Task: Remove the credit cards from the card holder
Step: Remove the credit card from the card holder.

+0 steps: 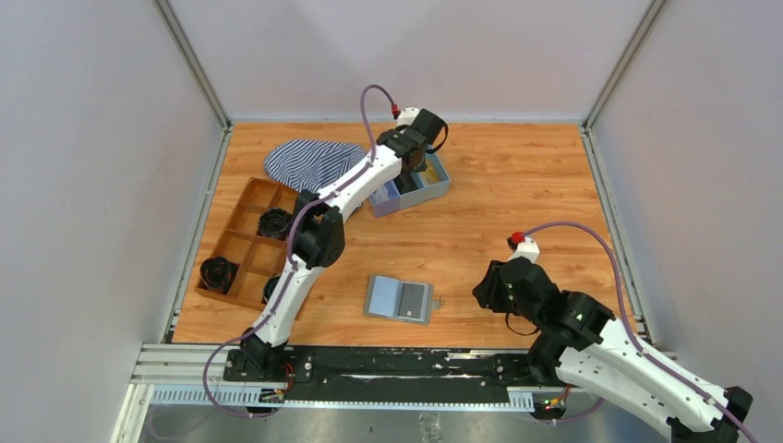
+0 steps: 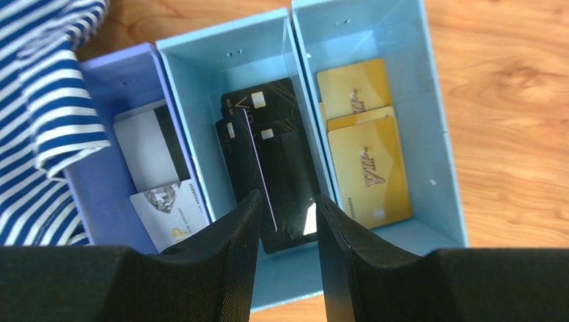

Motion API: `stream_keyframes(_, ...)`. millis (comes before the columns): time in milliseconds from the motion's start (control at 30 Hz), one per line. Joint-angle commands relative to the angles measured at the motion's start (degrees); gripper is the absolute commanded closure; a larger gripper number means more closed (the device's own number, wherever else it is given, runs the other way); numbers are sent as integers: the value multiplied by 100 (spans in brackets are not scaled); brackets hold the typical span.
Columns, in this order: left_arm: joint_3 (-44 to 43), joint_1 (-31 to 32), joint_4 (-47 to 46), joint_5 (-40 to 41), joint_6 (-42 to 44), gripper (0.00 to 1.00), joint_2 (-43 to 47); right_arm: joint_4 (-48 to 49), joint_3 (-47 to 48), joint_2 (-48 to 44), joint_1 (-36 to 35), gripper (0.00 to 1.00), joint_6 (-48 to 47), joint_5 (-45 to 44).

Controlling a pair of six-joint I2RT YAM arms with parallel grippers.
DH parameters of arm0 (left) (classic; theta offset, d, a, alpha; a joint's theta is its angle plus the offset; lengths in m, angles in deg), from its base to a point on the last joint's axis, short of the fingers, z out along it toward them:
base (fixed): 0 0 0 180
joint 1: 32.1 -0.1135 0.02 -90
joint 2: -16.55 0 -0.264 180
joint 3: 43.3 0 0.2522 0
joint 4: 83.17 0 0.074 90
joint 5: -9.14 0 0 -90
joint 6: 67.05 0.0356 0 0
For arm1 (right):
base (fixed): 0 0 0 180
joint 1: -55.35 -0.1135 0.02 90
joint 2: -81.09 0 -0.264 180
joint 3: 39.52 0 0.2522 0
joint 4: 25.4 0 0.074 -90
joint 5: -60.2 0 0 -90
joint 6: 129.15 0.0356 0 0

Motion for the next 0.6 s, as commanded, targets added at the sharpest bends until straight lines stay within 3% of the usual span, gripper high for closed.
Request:
stream_keyframes(0, 22, -22, 46, -26, -151, 60, -378, -186, -57, -1, 61, 63, 30, -22)
stream_keyframes(400, 75, -40, 46, 179, -268, 61, -682, -186, -70, 62, 64, 63, 12, -32)
stream_keyframes(567, 61, -47, 38, 136, -270, 69, -753, -186, -46, 134, 63, 63, -11, -36)
